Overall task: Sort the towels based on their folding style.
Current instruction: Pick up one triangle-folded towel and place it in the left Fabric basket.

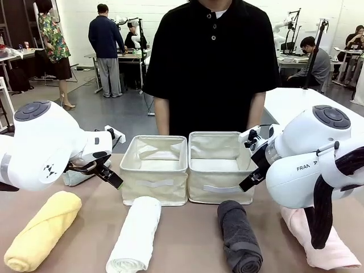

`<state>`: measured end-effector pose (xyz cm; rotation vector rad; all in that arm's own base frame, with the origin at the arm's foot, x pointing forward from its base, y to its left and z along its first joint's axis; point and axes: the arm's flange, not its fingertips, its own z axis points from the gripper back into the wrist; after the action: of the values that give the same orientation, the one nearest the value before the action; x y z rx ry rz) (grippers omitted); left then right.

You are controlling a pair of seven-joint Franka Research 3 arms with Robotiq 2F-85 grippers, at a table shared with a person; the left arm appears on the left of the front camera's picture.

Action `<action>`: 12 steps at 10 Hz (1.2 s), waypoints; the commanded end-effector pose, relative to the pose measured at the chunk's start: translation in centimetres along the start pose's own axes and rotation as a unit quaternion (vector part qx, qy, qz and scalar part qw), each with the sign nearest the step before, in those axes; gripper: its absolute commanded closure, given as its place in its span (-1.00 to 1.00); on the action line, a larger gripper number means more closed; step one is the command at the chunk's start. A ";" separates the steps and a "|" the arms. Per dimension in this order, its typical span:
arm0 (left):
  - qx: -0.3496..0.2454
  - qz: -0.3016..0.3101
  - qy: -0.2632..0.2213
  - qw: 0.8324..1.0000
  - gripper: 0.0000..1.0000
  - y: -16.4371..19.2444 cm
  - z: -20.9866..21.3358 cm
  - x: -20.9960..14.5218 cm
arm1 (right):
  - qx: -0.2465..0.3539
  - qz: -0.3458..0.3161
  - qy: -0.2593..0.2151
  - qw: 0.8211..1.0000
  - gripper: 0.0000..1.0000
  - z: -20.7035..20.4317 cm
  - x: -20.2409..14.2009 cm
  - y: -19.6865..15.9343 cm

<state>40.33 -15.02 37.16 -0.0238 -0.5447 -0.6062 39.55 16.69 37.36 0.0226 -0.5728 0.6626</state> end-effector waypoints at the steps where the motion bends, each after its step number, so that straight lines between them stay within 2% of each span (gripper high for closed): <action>1: 0.000 0.000 0.000 1.000 -1.00 0.0 0.0 0.0 | 0.000 0.000 0.000 1.000 -1.00 0.0 0.0 0.0; 8: 0.000 0.000 0.000 1.000 -1.00 0.0 0.0 0.0 | 0.000 0.000 0.000 1.000 -1.00 0.0 0.0 0.0; 9: 0.000 0.000 0.000 1.000 -1.00 0.0 0.0 0.0 | -0.021 0.007 -0.001 1.000 -1.00 2.3 0.6 0.6; 10: 0.007 0.005 -0.020 1.000 -1.00 0.0 3.6 1.2 | -0.049 0.006 -0.007 0.999 -1.00 5.7 1.2 1.6; 12: 0.013 -0.031 -0.056 0.998 -1.00 -0.2 14.0 3.6 | -0.089 0.012 -0.019 0.996 -1.00 15.7 2.1 4.5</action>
<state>38.60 -15.15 45.31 -0.0228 -0.6460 -0.6207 35.61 17.70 47.09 -0.0777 -0.6648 0.6641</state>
